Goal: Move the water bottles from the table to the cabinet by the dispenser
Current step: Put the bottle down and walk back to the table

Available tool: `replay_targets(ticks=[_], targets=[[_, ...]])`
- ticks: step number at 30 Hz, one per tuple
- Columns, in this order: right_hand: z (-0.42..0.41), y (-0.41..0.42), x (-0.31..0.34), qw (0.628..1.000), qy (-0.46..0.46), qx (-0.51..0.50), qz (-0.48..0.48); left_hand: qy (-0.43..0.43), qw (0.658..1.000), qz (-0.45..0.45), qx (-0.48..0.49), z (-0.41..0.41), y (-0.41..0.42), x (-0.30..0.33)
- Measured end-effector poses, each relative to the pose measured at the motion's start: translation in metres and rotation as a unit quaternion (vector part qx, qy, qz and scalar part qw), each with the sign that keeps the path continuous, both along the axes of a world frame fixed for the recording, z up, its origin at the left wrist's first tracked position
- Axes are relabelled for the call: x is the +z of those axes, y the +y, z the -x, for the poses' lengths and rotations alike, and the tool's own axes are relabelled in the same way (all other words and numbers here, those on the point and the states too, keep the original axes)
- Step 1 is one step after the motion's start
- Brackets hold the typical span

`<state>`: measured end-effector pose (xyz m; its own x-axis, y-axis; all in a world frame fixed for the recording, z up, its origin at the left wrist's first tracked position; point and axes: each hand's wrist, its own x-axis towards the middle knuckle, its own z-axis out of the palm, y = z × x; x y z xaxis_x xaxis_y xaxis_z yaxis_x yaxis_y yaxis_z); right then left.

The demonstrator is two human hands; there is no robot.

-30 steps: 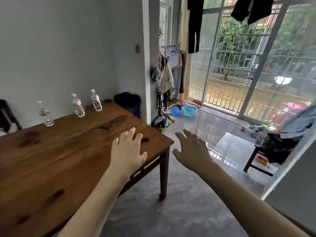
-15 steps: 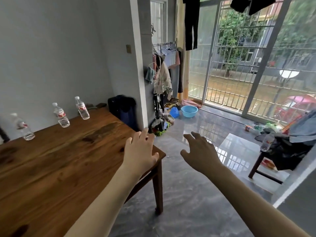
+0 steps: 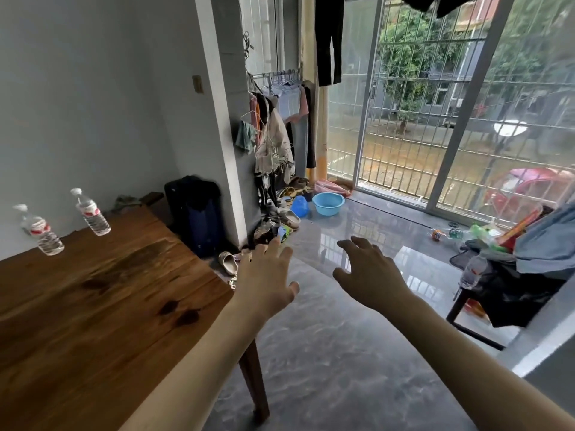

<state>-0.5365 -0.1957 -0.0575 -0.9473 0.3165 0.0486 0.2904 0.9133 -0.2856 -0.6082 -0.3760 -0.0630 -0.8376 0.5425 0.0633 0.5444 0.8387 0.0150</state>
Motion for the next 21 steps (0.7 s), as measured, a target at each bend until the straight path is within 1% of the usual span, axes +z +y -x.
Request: replay_targets(ticks=[6, 13, 18, 21], targets=[[0.085, 0.047, -0.003, 0.999, 0.008, 0.007, 0.038, -0.002, 1.0, 0.001, 0.0, 0.082, 0.054, -0.004], [0.2, 0.103, 0.01, 0.999, 0.0, 0.035, 0.017, 0.007, 1.0, -0.019, 0.009, 0.194, 0.109, 0.013], [0.275, 0.134, 0.013, 0.998, 0.006, 0.06, 0.03, 0.006, 0.999, -0.03, 0.014, 0.263, 0.141, 0.019], [0.318, 0.15, 0.01, 0.997, 0.0, 0.077, 0.024, 0.008, 1.0, -0.019, 0.023, 0.3, 0.156, 0.016]])
